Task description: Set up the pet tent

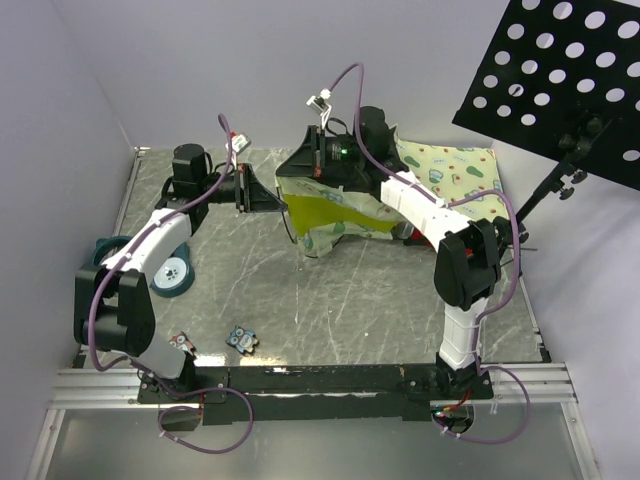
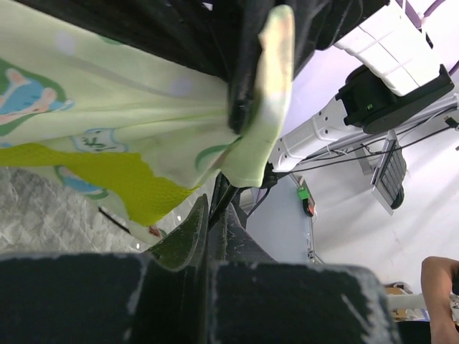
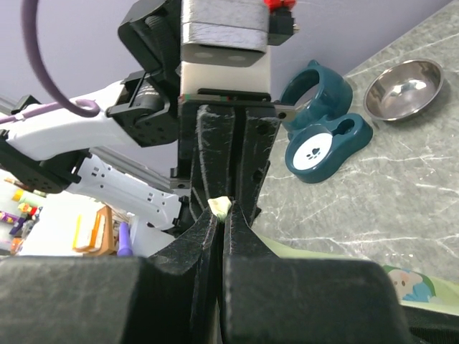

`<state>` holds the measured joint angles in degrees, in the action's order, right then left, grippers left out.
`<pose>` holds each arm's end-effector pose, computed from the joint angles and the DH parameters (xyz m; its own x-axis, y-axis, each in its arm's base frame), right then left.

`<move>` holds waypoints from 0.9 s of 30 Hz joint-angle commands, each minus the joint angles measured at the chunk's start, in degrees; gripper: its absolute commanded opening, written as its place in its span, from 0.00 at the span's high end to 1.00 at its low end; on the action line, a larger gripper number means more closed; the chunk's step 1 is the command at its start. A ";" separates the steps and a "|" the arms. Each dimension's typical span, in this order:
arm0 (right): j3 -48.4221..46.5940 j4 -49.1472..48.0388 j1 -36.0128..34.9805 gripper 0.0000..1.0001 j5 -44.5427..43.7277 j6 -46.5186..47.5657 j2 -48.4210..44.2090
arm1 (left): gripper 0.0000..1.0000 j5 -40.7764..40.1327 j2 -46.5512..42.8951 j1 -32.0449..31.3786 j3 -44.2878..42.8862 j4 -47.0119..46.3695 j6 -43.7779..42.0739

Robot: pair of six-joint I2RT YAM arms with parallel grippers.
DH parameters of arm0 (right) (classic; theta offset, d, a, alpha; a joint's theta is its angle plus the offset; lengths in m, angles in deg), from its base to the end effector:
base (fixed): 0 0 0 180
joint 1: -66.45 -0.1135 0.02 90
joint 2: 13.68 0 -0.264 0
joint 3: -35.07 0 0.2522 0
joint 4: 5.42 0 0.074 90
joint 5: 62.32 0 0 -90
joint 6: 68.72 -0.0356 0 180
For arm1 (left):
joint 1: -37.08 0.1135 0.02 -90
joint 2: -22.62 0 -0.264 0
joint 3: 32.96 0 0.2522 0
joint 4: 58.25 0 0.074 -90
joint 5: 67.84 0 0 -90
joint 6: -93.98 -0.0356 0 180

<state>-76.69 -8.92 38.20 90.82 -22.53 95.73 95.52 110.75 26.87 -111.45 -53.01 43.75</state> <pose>0.3808 0.2407 0.3820 -0.6244 0.0195 -0.7808 -0.7806 -0.0493 0.6230 0.3299 -0.0941 0.3135 -0.8097 -0.0403 -0.5854 0.5778 0.1196 -0.8074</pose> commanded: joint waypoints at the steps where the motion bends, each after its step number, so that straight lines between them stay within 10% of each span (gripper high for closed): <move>1: -3.87 -19.04 -1.02 1.00 -2.32 -4.97 -11.58 | 0.99 -3.40 4.85 -1.65 3.39 13.17 1.72; 18: -3.34 -16.06 -1.28 1.00 -2.58 -2.16 -9.83 | 0.99 -1.04 2.93 -3.49 -0.57 14.50 -3.47; 27: -1.67 -14.57 -0.58 1.00 -2.75 -0.31 -10.88 | 0.99 -5.34 -8.76 1.42 2.15 -14.33 11.12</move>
<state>-78.02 -22.56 39.21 88.48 -22.75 86.63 90.89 107.32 26.28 -107.47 -52.09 49.92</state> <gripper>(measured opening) 0.032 0.012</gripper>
